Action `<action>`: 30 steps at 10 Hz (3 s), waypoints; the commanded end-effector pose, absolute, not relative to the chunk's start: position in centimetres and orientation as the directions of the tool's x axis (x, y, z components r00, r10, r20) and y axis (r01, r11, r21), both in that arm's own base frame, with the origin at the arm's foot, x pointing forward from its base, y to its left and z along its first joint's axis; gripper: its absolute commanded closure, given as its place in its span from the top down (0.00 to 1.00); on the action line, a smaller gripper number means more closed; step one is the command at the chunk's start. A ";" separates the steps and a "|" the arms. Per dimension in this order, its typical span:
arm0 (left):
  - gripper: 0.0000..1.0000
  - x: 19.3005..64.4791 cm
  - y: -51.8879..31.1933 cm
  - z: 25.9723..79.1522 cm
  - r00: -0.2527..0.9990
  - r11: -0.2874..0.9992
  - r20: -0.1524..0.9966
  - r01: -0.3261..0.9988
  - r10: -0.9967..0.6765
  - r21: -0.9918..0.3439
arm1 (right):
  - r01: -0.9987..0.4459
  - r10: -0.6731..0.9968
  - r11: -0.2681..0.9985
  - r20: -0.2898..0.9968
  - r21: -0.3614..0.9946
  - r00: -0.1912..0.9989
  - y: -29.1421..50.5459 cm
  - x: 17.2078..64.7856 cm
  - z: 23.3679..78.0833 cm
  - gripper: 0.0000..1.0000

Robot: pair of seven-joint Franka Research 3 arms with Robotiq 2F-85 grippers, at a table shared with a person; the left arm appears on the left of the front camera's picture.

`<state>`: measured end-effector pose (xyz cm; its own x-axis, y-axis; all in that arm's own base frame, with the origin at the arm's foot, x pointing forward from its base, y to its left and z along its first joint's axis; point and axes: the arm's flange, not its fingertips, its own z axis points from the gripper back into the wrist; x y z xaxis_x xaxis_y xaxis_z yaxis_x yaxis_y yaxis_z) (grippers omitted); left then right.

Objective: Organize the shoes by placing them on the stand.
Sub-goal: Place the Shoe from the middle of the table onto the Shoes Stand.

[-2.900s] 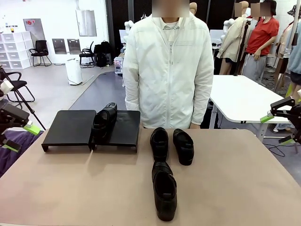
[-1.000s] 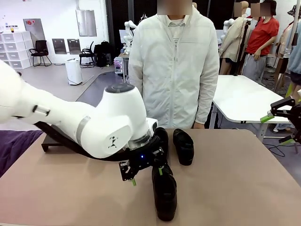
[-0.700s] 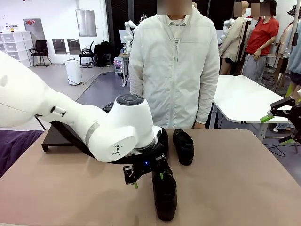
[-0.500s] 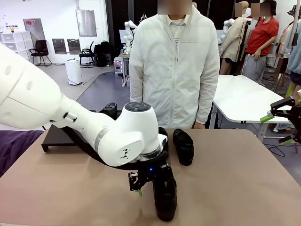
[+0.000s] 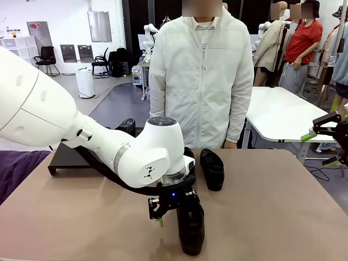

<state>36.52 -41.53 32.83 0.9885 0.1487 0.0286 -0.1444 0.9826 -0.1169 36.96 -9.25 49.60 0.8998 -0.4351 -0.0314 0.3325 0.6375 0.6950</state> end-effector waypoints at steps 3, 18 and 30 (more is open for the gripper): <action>0.00 36.1 -41.7 33.5 0.990 0.990 0.067 -0.116 0.121 -0.082 | 0.324 -0.422 0.642 -0.033 0.695 0.906 -9.4 37.2 50.0 1.00; 0.00 30.4 -27.5 47.9 0.860 0.939 0.473 0.300 -0.191 -0.166 | 0.324 -0.422 0.642 -0.033 0.695 0.906 -9.4 37.2 50.0 1.00; 0.00 31.9 -23.9 48.4 0.849 0.934 0.499 0.301 -0.172 -0.192 | 0.324 -0.422 0.642 -0.033 0.695 0.906 -9.4 37.2 50.0 1.00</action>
